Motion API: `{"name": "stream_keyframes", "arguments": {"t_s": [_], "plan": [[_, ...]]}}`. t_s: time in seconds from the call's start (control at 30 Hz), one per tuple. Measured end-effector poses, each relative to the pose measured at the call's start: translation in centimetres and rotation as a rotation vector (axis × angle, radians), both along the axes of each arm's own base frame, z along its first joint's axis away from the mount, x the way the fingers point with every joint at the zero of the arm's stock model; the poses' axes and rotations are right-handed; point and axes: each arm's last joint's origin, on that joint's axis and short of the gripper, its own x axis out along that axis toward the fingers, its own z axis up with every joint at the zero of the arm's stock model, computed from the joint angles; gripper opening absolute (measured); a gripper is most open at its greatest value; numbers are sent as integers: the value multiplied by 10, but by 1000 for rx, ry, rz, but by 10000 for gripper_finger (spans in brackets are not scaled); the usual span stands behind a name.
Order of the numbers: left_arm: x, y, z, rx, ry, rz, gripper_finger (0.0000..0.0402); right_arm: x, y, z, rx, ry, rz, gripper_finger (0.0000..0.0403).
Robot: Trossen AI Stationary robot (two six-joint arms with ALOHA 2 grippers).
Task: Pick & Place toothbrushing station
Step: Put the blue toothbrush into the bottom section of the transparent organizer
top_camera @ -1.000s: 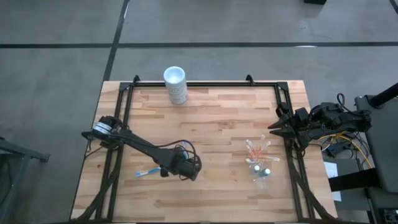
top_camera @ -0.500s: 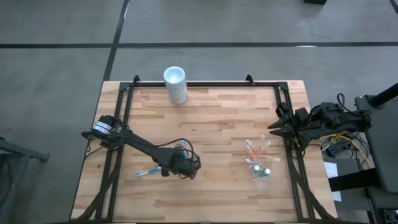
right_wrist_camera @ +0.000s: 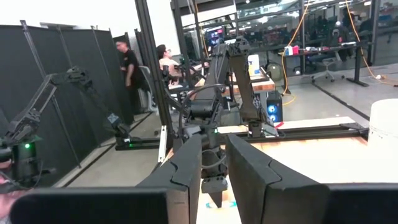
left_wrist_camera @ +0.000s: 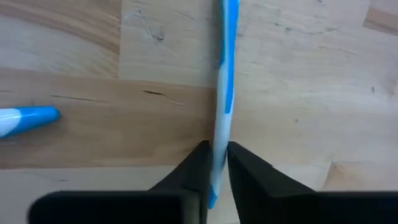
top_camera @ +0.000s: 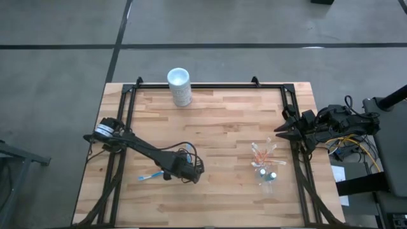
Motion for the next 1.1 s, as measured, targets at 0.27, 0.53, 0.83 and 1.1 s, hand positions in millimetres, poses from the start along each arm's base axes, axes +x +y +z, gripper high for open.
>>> {"name": "stream_keyframes", "arguments": {"t_s": [0.27, 0.53, 0.83, 1.1], "plan": [[0, 1, 0, 16, 5, -11, 16, 0, 0, 0, 0, 0, 0, 82], [-1, 2, 3, 107, -11, -132, 19, 0, 0, 0, 0, 0, 0, 81], [5, 4, 22, 454, -115, -453, 18, 0, 0, 0, 0, 0, 0, 68], [7, -4, 60, 850, -281, -484, 17, 0, 0, 0, 0, 0, 0, 77]]}}
